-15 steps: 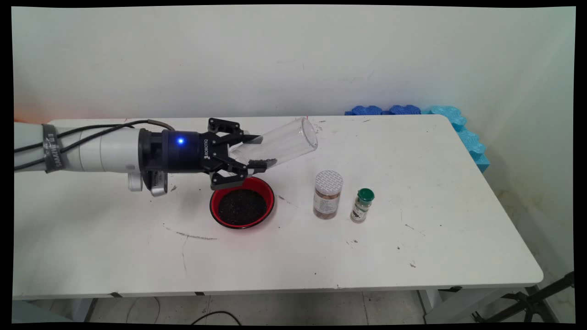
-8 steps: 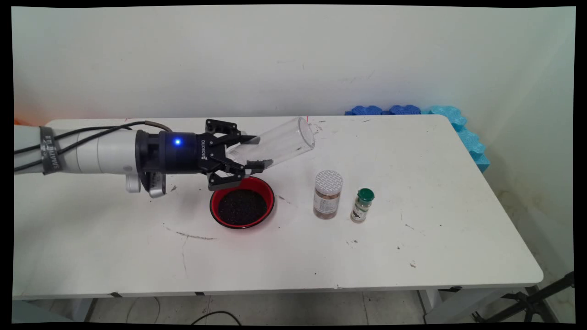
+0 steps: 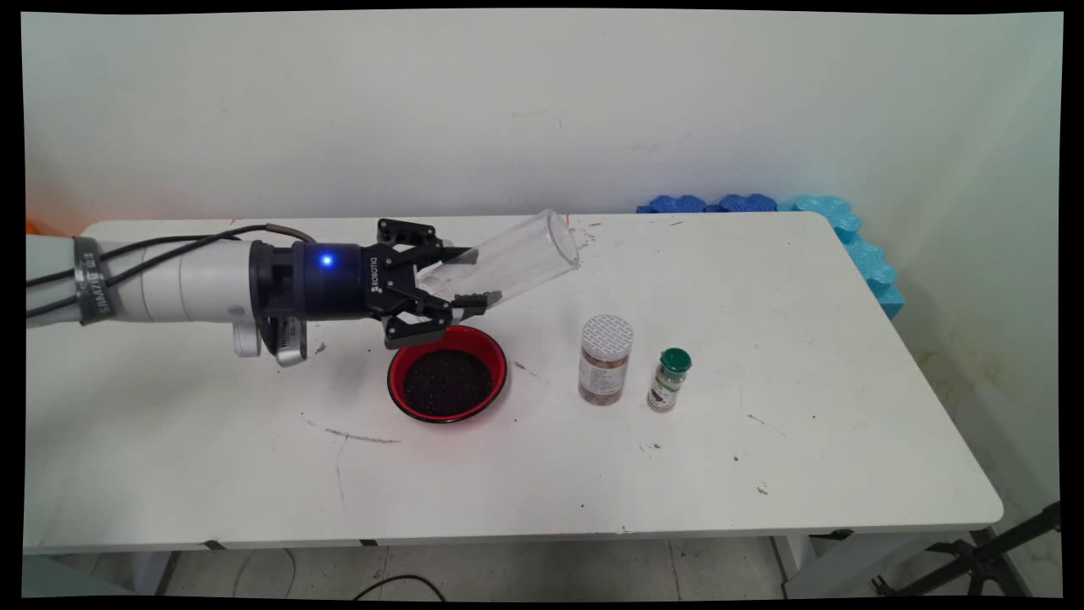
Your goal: Pour the black seasoning powder in the red bowl
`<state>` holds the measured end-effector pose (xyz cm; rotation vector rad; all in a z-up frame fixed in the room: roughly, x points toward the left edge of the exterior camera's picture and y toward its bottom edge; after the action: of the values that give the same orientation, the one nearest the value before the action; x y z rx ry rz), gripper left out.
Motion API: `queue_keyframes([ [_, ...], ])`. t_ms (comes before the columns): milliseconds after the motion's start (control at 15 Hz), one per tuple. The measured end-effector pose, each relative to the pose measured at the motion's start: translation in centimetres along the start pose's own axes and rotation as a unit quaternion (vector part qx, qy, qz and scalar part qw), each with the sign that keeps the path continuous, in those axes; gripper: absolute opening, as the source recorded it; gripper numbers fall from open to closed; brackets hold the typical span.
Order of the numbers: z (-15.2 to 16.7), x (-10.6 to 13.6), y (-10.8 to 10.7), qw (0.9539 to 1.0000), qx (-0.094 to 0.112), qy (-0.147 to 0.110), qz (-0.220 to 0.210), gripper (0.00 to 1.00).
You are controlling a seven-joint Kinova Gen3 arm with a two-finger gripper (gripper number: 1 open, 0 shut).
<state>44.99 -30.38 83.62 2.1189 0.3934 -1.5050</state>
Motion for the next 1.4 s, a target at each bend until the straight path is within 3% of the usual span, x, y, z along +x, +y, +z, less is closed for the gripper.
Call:
queue_keyframes([
  [600,-0.1,0.2,0.2,1.0,-0.006,-0.001,-0.004,0.0],
  [933,-0.6,0.4,0.3,0.9999,0.0,0.01,0.012,0.0],
  [1200,-1.1,0.1,0.6,0.9982,0.015,0.025,0.053,0.0],
  [1400,-1.5,-0.4,1.1,0.9927,0.032,0.038,0.109,0.0],
])
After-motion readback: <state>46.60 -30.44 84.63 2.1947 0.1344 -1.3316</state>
